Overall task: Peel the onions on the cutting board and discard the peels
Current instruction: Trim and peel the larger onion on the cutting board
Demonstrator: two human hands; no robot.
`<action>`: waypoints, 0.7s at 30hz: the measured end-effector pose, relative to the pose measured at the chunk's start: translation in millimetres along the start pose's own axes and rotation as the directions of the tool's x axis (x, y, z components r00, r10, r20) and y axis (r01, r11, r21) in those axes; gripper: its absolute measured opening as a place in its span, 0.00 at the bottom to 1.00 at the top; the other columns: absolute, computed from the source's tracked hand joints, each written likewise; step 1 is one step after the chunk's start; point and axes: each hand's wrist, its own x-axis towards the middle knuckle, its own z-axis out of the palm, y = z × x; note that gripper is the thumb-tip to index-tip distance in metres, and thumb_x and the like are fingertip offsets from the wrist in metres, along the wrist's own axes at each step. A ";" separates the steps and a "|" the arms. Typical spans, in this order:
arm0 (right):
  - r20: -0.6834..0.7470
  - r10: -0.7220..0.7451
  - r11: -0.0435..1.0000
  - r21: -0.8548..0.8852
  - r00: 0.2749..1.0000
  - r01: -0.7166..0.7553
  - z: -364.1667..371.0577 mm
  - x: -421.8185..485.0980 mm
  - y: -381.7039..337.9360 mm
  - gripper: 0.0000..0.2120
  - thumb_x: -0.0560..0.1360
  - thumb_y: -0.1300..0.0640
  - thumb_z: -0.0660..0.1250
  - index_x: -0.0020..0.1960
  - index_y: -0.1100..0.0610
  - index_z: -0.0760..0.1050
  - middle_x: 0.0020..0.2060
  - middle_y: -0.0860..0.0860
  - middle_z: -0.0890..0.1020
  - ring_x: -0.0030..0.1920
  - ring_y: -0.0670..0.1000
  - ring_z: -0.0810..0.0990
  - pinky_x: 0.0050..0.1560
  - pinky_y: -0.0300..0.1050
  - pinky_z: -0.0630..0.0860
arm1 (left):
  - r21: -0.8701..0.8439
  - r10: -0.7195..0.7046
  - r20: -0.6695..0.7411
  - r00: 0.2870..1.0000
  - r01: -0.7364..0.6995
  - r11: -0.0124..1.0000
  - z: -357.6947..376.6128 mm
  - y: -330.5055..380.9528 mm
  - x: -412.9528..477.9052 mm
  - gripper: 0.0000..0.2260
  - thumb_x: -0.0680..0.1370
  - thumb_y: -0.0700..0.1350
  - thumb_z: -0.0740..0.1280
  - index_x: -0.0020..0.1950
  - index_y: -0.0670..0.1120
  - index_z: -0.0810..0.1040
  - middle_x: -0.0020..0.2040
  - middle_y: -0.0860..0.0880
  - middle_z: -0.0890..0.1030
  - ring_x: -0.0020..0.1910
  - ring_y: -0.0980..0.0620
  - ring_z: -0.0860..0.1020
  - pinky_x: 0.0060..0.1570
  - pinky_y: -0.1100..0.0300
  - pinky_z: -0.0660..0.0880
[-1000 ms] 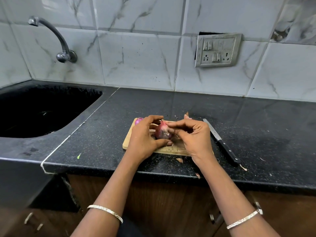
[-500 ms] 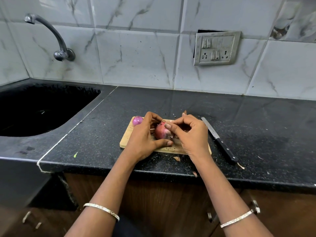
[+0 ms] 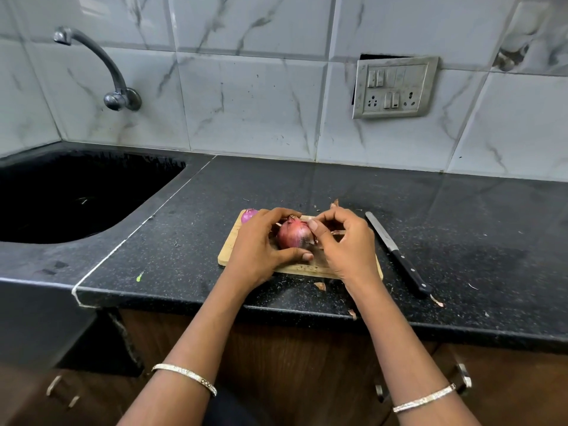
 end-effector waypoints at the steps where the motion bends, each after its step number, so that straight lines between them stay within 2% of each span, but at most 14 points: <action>1: 0.009 0.002 1.000 -0.005 1.000 -0.002 0.2 0.3 -0.5 0.03 0.75 0.56 0.74 0.43 0.53 0.82 0.40 0.43 0.83 0.46 0.30 0.77 0.48 0.29 0.72 | 0.001 0.000 0.001 1.000 0.000 1.000 -0.1 -0.7 0.3 0.32 0.62 0.58 0.82 0.62 0.51 0.80 0.55 0.54 0.81 0.55 0.55 0.79 0.58 0.52 0.79; 3: 0.031 -0.006 0.999 -0.035 0.999 0.007 2.1 0.3 -1.7 0.03 0.77 0.57 0.73 0.45 0.55 0.81 0.42 0.46 0.83 0.50 0.29 0.75 0.54 0.36 0.72 | 0.002 0.002 0.004 1.000 -0.002 1.000 -0.2 -2.1 1.0 0.33 0.61 0.60 0.81 0.62 0.51 0.79 0.56 0.54 0.81 0.56 0.55 0.79 0.58 0.51 0.80; 4: 0.040 -0.013 0.998 -0.061 0.999 0.015 3.7 0.2 -1.9 0.03 0.78 0.58 0.71 0.46 0.56 0.81 0.44 0.47 0.82 0.55 0.34 0.75 0.57 0.41 0.72 | 0.000 0.001 0.009 1.000 -0.001 1.000 -0.2 -2.7 1.1 0.33 0.61 0.60 0.82 0.62 0.51 0.79 0.57 0.54 0.80 0.57 0.55 0.78 0.58 0.52 0.80; 6: 0.046 -0.021 0.994 -0.106 0.999 0.026 5.7 -0.4 -2.6 0.03 0.79 0.59 0.70 0.47 0.57 0.79 0.44 0.48 0.80 0.57 0.46 0.76 0.58 0.44 0.70 | -0.032 -0.001 0.027 1.000 0.002 0.999 1.0 -3.4 0.7 0.32 0.64 0.58 0.82 0.63 0.51 0.78 0.59 0.54 0.79 0.59 0.57 0.78 0.60 0.54 0.79; 11: 0.039 -0.018 0.991 -0.135 0.999 0.023 4.0 -1.1 -6.1 0.03 0.80 0.61 0.67 0.47 0.59 0.77 0.44 0.46 0.76 0.55 0.45 0.73 0.56 0.43 0.68 | -0.119 -0.036 0.100 0.994 0.048 0.992 4.1 -5.7 0.4 0.27 0.67 0.52 0.74 0.66 0.52 0.75 0.59 0.55 0.81 0.60 0.57 0.80 0.63 0.50 0.78; 15: 0.039 -0.063 0.987 -0.149 0.997 0.069 3.2 -2.1 -5.1 0.03 0.80 0.62 0.65 0.48 0.58 0.76 0.44 0.46 0.76 0.53 0.52 0.76 0.57 0.51 0.72 | -0.159 -0.051 0.070 0.996 0.062 0.985 4.7 -9.1 -0.3 0.27 0.68 0.49 0.79 0.65 0.51 0.76 0.60 0.57 0.82 0.60 0.59 0.80 0.64 0.52 0.78; 19: 0.059 -0.124 0.984 -0.125 0.991 0.130 4.9 -4.9 -5.9 0.03 0.80 0.58 0.64 0.48 0.55 0.75 0.46 0.45 0.76 0.55 0.56 0.76 0.62 0.63 0.72 | -0.061 -0.039 0.030 0.999 0.041 0.997 4.3 -8.1 0.0 0.28 0.70 0.50 0.78 0.68 0.51 0.75 0.61 0.55 0.80 0.60 0.56 0.79 0.64 0.53 0.77; 21: 0.060 -0.143 0.983 -0.107 0.988 0.149 4.7 -5.4 -7.4 0.05 0.79 0.56 0.62 0.48 0.56 0.75 0.44 0.43 0.76 0.51 0.52 0.76 0.63 0.64 0.72 | 0.006 -0.035 -0.001 0.999 0.035 0.999 4.3 -7.4 0.1 0.28 0.71 0.49 0.78 0.70 0.51 0.75 0.61 0.53 0.79 0.60 0.55 0.77 0.64 0.53 0.76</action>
